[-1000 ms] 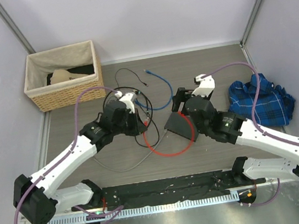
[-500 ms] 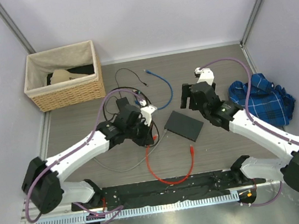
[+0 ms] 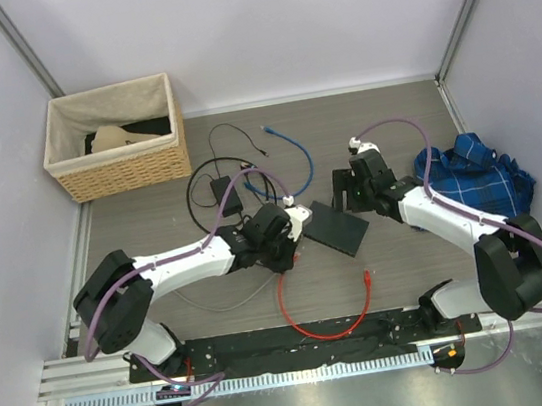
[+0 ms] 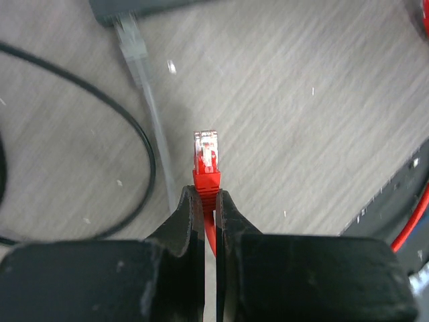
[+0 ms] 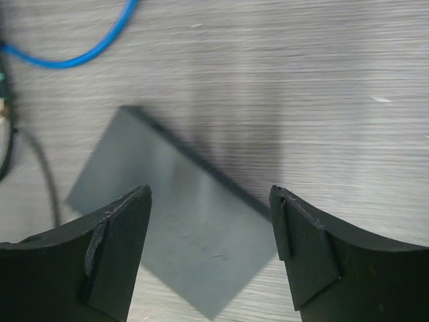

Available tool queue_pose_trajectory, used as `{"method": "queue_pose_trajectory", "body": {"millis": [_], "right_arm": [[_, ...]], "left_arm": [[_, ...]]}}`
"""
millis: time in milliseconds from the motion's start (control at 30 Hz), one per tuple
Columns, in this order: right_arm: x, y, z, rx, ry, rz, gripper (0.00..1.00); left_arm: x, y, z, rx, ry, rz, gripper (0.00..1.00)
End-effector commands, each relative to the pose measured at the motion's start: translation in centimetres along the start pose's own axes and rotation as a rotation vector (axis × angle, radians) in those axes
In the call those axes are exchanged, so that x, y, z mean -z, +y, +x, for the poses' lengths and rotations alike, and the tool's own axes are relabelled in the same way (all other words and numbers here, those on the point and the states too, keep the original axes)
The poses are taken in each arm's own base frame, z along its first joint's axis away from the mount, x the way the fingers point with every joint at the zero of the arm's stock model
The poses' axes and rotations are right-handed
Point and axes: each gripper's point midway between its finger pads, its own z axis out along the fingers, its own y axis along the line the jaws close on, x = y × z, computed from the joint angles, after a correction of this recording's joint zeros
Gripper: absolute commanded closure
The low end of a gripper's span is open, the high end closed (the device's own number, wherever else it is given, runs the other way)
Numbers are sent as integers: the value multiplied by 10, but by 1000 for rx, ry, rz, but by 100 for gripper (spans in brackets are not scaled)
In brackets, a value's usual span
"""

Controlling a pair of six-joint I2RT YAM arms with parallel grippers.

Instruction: Insert the plug into the switch port

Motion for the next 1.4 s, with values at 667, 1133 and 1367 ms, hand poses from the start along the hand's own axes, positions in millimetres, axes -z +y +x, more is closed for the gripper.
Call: {"method": "queue_pose_trajectory", "body": {"millis": [667,1133,1367], "right_arm": [[-39,-13,-5,-23,15,-43,20],[-5,7,63,-192,208,-188,21],[20,-3,23,-207,43,-127,21]], "left_arm": [[-41,5,-30,34,-112,-105,100],[-42,40,-46,-43,-103,-118,100],[-31,27,-46,-113,-108,-36,100]]}}
